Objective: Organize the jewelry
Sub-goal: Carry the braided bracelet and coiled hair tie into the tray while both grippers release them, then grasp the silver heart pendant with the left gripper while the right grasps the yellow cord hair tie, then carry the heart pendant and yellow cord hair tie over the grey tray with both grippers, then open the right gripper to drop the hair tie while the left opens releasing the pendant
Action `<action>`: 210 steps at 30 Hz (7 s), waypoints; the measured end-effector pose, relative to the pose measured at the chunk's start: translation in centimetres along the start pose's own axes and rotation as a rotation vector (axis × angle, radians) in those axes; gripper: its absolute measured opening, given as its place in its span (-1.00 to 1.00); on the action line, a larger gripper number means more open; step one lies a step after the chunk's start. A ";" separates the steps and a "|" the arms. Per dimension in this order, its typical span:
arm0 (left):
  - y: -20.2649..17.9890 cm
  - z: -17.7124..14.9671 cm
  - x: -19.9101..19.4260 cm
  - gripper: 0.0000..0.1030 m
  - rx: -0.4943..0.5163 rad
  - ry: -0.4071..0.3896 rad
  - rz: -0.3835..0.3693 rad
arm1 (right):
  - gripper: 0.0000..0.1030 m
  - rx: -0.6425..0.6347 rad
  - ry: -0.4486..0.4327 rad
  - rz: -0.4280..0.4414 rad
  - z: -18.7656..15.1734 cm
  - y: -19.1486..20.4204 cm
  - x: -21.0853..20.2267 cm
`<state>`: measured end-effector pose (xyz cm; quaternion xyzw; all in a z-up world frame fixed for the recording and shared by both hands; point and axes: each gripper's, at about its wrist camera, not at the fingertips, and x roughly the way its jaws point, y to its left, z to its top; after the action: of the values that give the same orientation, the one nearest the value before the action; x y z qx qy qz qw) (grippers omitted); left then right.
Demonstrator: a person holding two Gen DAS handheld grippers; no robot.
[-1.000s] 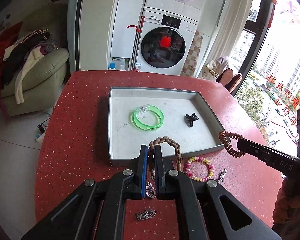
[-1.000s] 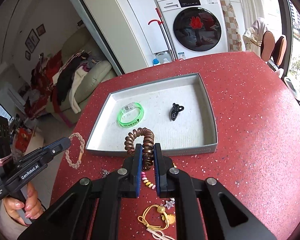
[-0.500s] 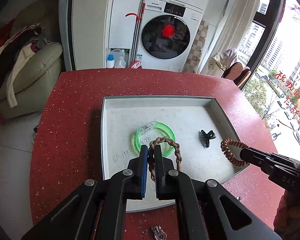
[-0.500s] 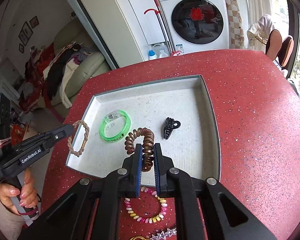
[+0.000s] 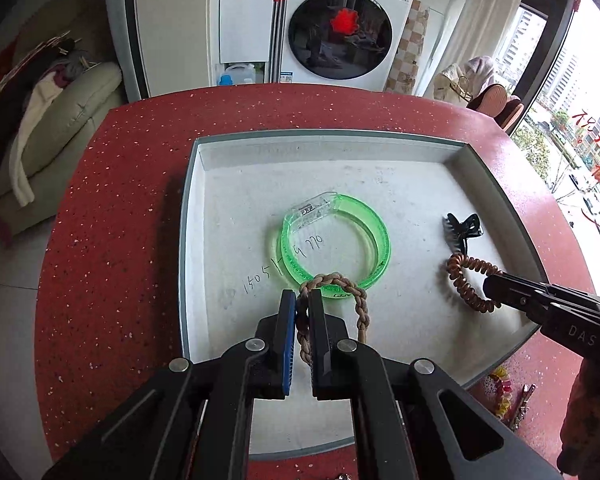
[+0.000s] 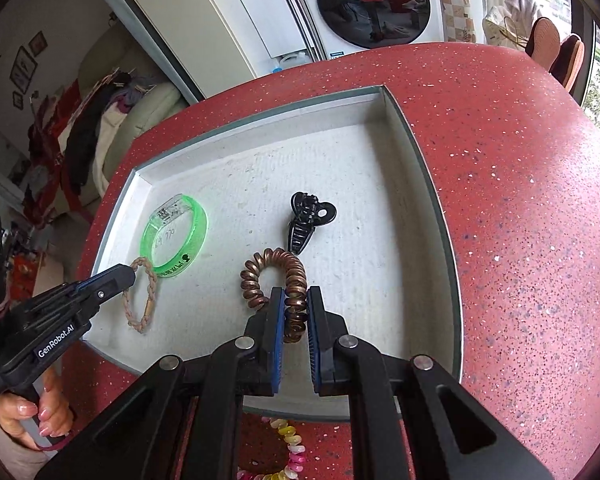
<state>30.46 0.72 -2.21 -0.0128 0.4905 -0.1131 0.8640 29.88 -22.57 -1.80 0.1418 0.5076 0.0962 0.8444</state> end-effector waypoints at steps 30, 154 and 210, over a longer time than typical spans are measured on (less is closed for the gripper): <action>-0.3 -0.9 0.7 -0.51 0.011 -0.105 0.138 | 0.24 0.001 -0.150 -0.010 -1.2 1.6 -3.2; -2.0 -14.7 -10.3 -0.32 0.049 -0.102 -0.040 | -0.51 -0.084 -0.132 -0.071 -15.1 3.0 -11.3; -0.8 3.4 0.6 -0.33 0.018 -0.135 0.101 | -0.51 -0.067 -0.100 -0.041 3.9 2.9 1.4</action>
<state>33.53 -0.46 -0.89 0.0119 0.4304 -0.0727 0.8996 33.88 -20.01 -0.24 0.1074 0.4642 0.0886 0.8747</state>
